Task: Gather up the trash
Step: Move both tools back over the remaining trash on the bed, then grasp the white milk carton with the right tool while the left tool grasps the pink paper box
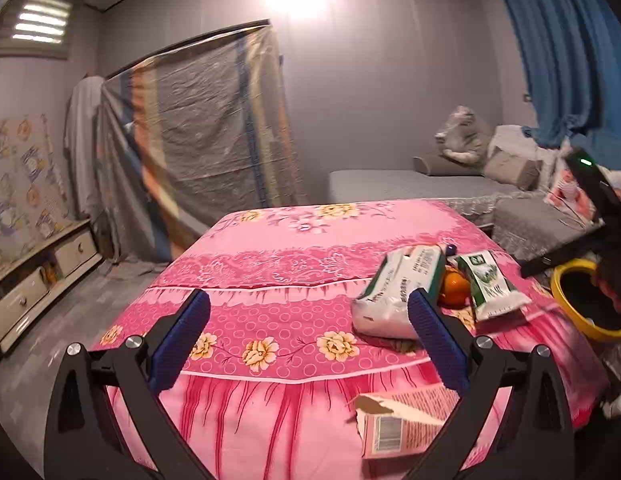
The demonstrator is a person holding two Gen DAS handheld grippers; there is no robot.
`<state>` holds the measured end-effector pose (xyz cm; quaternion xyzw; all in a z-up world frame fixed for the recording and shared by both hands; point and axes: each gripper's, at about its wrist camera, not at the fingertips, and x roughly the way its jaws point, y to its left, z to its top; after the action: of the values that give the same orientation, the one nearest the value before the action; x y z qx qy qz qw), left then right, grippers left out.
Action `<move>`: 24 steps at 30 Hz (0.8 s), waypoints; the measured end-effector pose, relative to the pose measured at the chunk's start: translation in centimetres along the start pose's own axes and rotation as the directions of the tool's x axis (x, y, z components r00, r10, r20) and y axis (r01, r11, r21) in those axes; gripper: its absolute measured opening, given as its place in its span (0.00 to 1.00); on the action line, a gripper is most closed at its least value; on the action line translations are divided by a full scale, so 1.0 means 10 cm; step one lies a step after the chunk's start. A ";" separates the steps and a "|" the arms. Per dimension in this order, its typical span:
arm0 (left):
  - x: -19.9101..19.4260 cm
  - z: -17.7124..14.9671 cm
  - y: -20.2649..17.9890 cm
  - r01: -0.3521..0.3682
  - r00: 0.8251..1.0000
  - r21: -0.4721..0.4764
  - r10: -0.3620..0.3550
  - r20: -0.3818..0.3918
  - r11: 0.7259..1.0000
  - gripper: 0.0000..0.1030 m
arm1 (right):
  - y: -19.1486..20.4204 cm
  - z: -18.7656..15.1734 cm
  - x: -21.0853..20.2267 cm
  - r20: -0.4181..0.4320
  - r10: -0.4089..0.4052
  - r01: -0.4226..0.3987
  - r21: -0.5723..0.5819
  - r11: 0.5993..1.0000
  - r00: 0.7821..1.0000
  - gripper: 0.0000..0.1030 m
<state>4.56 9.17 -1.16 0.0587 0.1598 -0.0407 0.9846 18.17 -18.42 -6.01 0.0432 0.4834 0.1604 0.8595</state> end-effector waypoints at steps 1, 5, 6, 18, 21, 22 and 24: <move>-0.01 -0.03 0.00 0.027 1.000 0.016 -0.027 0.006 1.000 0.92 | -0.01 0.03 0.07 -0.016 -0.009 0.009 -0.003 1.000 1.000 0.89; -0.07 -0.14 -0.01 0.181 0.983 0.088 -0.184 0.028 0.980 0.92 | 0.04 0.18 0.31 -0.104 -0.056 0.056 -0.003 0.998 0.993 0.89; -0.11 -0.18 -0.02 0.215 0.975 0.109 -0.219 0.028 0.971 0.92 | 0.05 0.21 0.37 -0.123 -0.063 0.064 0.002 0.998 0.990 0.89; 0.19 -0.45 -0.06 0.520 0.854 0.320 -0.497 -0.156 0.792 0.92 | 0.07 0.31 0.82 -0.225 -0.156 0.153 -0.031 0.988 0.962 0.66; 0.24 -0.49 -0.08 0.577 0.816 0.330 -0.540 -0.206 0.747 0.92 | 0.05 0.32 0.83 -0.214 -0.158 0.154 -0.036 0.987 0.964 0.60; 0.24 -0.50 -0.09 0.586 0.810 0.340 -0.545 -0.217 0.736 0.92 | 0.05 0.32 0.82 -0.204 -0.159 0.154 -0.038 0.987 0.966 0.57; 0.26 -0.55 -0.15 0.606 0.795 0.377 -0.553 -0.250 0.700 0.92 | 0.00 0.32 0.77 -0.186 -0.138 0.135 -0.028 0.990 0.973 0.54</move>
<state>5.21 8.20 -7.30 0.2276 0.2141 -0.3800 0.8706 24.62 -15.74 -10.61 -0.0120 0.5628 0.1081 0.8194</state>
